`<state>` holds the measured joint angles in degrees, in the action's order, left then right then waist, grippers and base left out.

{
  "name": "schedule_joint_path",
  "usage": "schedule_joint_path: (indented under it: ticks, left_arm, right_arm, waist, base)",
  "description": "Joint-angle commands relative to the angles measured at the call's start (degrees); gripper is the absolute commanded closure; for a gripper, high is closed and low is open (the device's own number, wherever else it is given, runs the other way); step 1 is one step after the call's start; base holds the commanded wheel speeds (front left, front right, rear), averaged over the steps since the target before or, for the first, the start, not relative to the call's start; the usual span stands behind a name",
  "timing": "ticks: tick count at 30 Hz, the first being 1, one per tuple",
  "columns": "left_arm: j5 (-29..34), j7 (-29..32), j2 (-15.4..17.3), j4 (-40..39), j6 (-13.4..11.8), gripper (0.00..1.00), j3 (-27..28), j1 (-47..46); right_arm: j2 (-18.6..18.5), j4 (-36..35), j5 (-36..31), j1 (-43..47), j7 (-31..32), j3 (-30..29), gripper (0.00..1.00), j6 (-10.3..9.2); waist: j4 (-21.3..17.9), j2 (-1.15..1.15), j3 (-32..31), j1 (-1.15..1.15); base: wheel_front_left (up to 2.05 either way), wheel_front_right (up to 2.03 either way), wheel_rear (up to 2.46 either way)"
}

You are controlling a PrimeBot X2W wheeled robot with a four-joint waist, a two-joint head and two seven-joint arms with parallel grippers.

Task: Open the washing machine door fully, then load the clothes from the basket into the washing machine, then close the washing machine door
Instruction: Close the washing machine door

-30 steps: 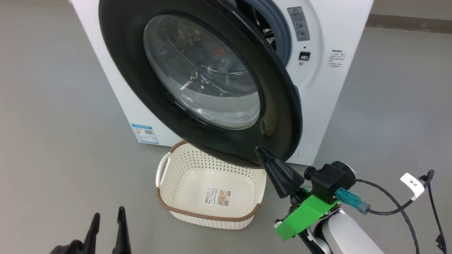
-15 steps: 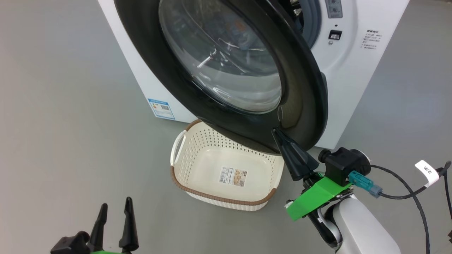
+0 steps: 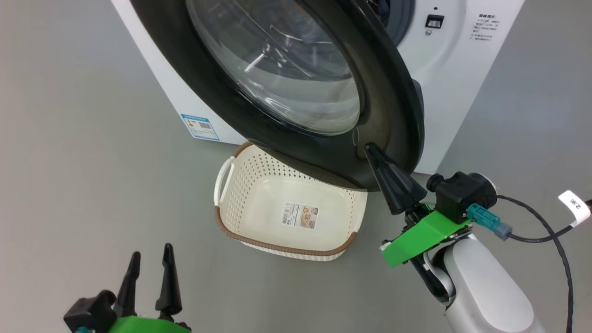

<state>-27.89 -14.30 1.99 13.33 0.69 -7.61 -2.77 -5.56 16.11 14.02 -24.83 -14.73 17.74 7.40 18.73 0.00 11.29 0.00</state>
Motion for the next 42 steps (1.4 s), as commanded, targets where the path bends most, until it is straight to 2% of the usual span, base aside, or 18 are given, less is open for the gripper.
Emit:
schedule_joint_path:
  ticks: [1,42]
  left_arm:
    - [0.2,-0.7,0.9,-1.5,-0.4,0.00,1.8,-1.9]
    - [-3.0,-0.7,0.9,-4.8,-1.4,0.00,-1.6,-5.7]
  right_arm:
    - [0.8,-1.4,-0.4,-1.6,-0.3,0.9,1.00,0.09]
    - [-2.0,-4.1,-1.4,-10.0,-0.3,-4.4,1.00,0.09]
  waist:
    - [-0.4,0.00,0.5,0.00]
    - [-1.3,0.00,9.6,0.00]
  base:
    - [0.00,0.00,0.00]
    - [0.00,0.00,0.00]
